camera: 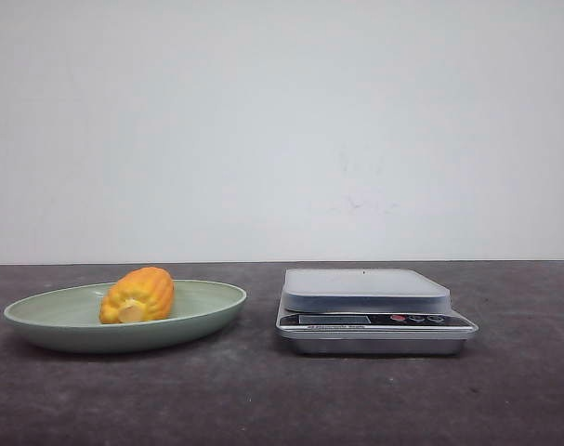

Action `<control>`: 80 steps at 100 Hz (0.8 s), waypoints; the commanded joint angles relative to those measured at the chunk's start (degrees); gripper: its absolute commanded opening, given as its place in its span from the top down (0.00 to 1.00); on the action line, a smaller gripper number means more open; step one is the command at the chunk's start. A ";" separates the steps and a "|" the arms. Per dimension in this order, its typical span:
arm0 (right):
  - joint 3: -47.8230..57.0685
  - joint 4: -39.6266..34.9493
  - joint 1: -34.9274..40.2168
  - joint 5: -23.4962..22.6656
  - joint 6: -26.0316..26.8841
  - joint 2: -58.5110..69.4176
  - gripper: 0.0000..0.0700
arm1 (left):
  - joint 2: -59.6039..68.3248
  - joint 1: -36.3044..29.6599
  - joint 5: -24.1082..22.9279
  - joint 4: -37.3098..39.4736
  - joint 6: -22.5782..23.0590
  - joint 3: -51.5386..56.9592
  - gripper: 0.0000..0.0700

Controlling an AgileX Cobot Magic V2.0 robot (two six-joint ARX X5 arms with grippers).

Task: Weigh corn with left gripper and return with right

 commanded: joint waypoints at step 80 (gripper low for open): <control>-5.31 8.92 0.35 0.09 -0.42 -2.12 0.99 | 0.31 -0.20 1.64 5.95 1.53 -2.95 0.99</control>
